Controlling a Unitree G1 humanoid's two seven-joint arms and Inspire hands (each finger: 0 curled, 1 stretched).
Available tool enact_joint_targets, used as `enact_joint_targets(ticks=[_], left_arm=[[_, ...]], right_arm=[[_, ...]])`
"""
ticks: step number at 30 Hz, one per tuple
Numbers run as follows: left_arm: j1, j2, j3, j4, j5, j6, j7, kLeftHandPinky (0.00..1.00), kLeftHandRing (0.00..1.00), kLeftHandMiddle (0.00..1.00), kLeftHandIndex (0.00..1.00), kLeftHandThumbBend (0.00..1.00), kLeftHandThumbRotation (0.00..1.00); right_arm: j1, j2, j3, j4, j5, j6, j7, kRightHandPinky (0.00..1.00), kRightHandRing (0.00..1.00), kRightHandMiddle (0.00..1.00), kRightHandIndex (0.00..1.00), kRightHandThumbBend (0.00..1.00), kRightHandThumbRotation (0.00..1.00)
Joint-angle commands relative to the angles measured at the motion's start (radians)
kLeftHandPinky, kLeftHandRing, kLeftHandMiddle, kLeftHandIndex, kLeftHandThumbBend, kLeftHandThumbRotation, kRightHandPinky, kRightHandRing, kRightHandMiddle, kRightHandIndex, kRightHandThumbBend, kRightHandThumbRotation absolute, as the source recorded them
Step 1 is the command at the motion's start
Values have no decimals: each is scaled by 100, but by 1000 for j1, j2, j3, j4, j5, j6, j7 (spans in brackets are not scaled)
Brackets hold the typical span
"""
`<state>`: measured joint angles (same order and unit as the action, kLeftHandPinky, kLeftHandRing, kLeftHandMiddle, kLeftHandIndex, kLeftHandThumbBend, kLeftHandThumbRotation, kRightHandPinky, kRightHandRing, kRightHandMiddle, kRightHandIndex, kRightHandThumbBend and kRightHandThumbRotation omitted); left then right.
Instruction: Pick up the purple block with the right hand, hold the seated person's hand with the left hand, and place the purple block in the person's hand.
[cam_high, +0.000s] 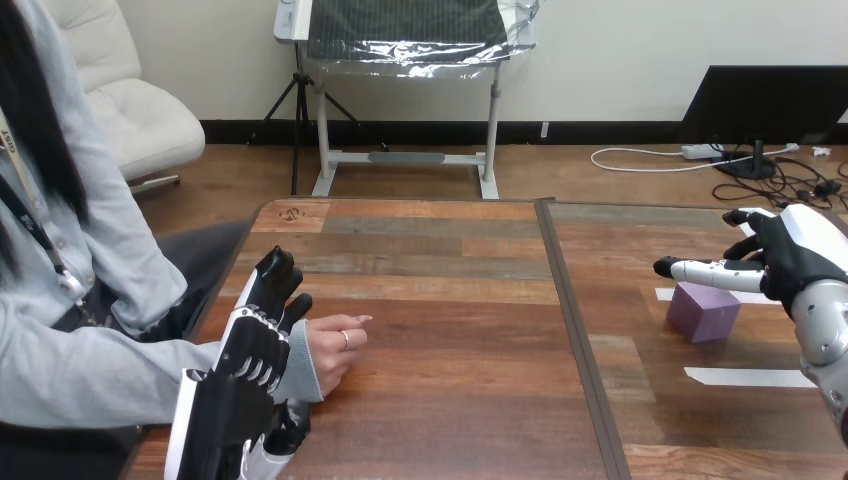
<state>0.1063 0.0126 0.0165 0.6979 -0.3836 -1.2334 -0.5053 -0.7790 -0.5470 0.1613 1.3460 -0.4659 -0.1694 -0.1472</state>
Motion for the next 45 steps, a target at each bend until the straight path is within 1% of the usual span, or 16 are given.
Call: enact_joint_targets(ticks=[1,6,8,15,17,18,21,24,25,26,30,33,35,38,42,45], left_arm=[[-27,4,-1,-43,-1,-20,-10,90,95,96,93,100,74],[-23,7,-4,-47,-7,-19,-19,91,95,96,93,100,74],[-22,7,-4,-48,-9,-20,-22,91,95,96,93,100,74],[-21,5,5,-43,-5,-31,-18,91,95,96,93,100,73],[-20,6,5,-42,-5,-31,-18,91,95,96,93,100,73],[-19,6,5,-43,-6,-32,-18,91,95,96,93,100,73],[-19,6,6,-42,-6,-36,-17,91,95,96,93,100,73],[-18,4,7,-44,-3,-36,-12,92,95,96,93,100,74],[-16,3,7,-46,-3,-33,-11,92,95,96,93,100,74],[-15,2,7,-48,-3,-31,-9,92,95,96,93,100,74],[-12,3,6,-53,-2,-27,-7,92,95,96,93,100,74],[-12,3,7,-52,0,-30,-5,92,96,96,93,100,74],[-13,3,7,-50,-2,-34,-6,93,96,96,93,100,74],[-15,5,6,-49,-5,-34,-9,93,96,96,93,100,74],[-20,6,8,-42,-6,-37,-10,93,95,96,93,100,74],[-22,8,8,-41,-7,-37,-12,93,95,96,93,100,75]], right_arm=[[-32,-10,-1,0,4,0,-21,60,72,71,88,100,57],[-27,-7,1,2,3,0,-22,58,70,68,87,100,57],[-25,-7,2,1,2,-1,-24,53,64,60,87,100,57],[-19,-4,5,4,-1,3,-31,43,50,43,86,100,55],[-19,-4,3,4,0,4,-28,43,54,50,86,100,55],[-18,-3,3,4,1,4,-29,43,54,52,86,100,55],[-17,-2,1,4,3,5,-32,43,55,53,86,100,55],[-16,-3,-1,4,4,4,-29,43,55,49,86,100,55],[-15,-3,-1,4,5,4,-28,45,58,53,86,100,55],[-15,-3,-1,4,5,4,-27,46,60,55,86,100,55],[-15,-5,6,4,-3,7,-31,48,61,57,86,100,56],[-16,-5,8,5,-5,11,-29,51,65,64,86,100,57],[-17,-5,7,6,-4,15,-28,48,58,57,86,100,57],[-18,-5,7,6,-5,17,-30,45,53,51,87,100,57],[-17,-7,9,7,-7,16,-33,41,49,42,86,100,58],[-18,-7,12,8,-11,22,-34,38,43,35,87,100,58]])
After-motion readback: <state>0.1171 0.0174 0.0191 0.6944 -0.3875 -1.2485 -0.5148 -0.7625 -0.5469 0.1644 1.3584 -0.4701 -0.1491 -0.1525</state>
